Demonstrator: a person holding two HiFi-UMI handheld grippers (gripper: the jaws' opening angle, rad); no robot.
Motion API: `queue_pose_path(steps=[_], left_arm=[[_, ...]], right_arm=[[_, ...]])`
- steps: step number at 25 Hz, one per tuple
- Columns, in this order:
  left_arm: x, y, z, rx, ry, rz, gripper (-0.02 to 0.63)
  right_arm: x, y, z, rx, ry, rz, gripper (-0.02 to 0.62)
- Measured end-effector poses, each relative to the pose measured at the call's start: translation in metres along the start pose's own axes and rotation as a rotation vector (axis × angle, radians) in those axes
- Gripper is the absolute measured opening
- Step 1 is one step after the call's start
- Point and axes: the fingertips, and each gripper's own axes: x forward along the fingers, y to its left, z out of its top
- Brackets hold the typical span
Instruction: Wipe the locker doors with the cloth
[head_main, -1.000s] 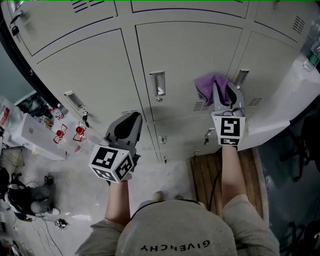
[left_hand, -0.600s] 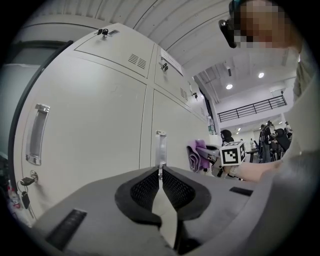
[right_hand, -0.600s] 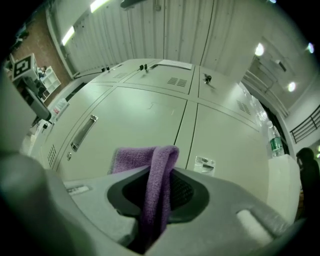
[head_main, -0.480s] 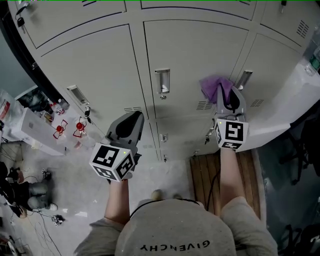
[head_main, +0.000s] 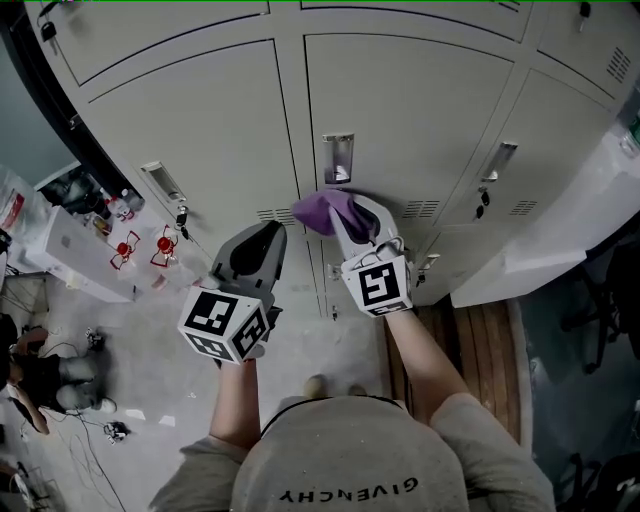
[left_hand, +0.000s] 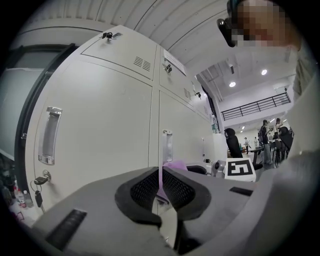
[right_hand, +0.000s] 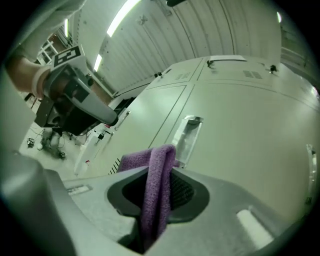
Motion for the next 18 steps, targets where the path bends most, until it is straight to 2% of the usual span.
queue_pose_path(steps=[3,9,18], left_arm=[[-0.003,0.004,-0.002,-0.003,0.003,0.012,0.018],[0.000,0.008,-0.003,-0.003,0.007,0.015,0.018],[0.022,-0.007,-0.005,-0.001,0.013,-0.041,0.018]], right_arm=[[0.010,0.005,-0.008,-0.033,0.047,0.001,0.069],[0.006,-0.003,-0.015,-0.109,0.076,-0.019,0.068],[-0.030,-0.055,-0.049,-0.110,0.155,-0.124,0.077]])
